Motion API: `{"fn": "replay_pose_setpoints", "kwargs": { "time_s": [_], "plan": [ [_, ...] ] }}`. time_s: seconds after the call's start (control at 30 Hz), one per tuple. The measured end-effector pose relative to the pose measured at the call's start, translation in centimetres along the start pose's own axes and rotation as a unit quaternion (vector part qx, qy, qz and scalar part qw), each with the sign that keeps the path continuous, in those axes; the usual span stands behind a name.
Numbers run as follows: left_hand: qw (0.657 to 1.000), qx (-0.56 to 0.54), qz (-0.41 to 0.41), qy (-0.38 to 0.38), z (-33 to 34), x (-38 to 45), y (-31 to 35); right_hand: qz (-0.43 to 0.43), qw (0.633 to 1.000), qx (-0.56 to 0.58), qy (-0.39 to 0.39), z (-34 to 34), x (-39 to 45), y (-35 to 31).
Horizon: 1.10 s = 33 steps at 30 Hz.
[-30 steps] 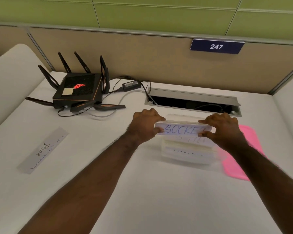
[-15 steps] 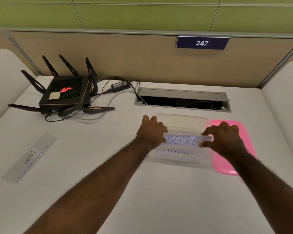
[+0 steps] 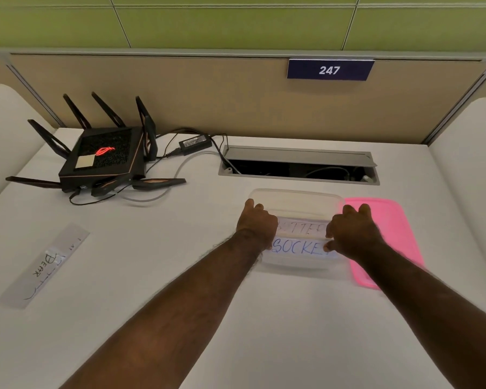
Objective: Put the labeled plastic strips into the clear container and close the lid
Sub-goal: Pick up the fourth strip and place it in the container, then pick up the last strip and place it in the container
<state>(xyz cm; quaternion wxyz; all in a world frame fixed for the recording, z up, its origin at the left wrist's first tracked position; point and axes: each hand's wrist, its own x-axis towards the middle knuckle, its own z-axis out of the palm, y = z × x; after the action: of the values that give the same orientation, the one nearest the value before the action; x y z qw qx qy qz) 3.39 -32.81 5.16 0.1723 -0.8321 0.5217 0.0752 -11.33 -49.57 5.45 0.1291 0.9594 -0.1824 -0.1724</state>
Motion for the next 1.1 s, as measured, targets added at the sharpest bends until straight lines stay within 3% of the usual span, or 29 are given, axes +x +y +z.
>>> {"fn": "replay_pose_setpoints", "kwargs": {
  "time_s": [0.3, 0.43, 0.53, 0.67, 0.83, 1.1],
  "plan": [
    [0.999, -0.018, 0.026, 0.016, 0.6, 0.3, -0.2, -0.014, 1.0, -0.017, -0.002, -0.1, 0.2, -0.4],
    [0.99, -0.081, 0.014, 0.118, -0.1, -0.3, -1.2, 0.017, 0.999, 0.031, 0.037, -1.0, 0.2, 0.1],
    [0.978, -0.09, -0.031, 0.187, -0.4, -1.5, -2.8, 0.028, 0.995, 0.054, 0.08, -1.8, 0.3, 0.2],
    [0.962, -0.087, -0.134, 0.222, 0.5, -3.7, -5.2, 0.016, 0.985, 0.091, 0.148, -3.3, 0.9, -1.4],
    [0.94, -0.104, -0.277, 0.17, 2.8, -6.6, -8.0, -0.014, 0.974, 0.124, 0.187, -5.8, 2.4, -5.4],
    [0.917, -0.146, -0.362, 0.083, 7.6, -11.3, -13.2, -0.092, 0.969, 0.145, 0.175, -9.2, 6.0, -15.0]
  ]
}}
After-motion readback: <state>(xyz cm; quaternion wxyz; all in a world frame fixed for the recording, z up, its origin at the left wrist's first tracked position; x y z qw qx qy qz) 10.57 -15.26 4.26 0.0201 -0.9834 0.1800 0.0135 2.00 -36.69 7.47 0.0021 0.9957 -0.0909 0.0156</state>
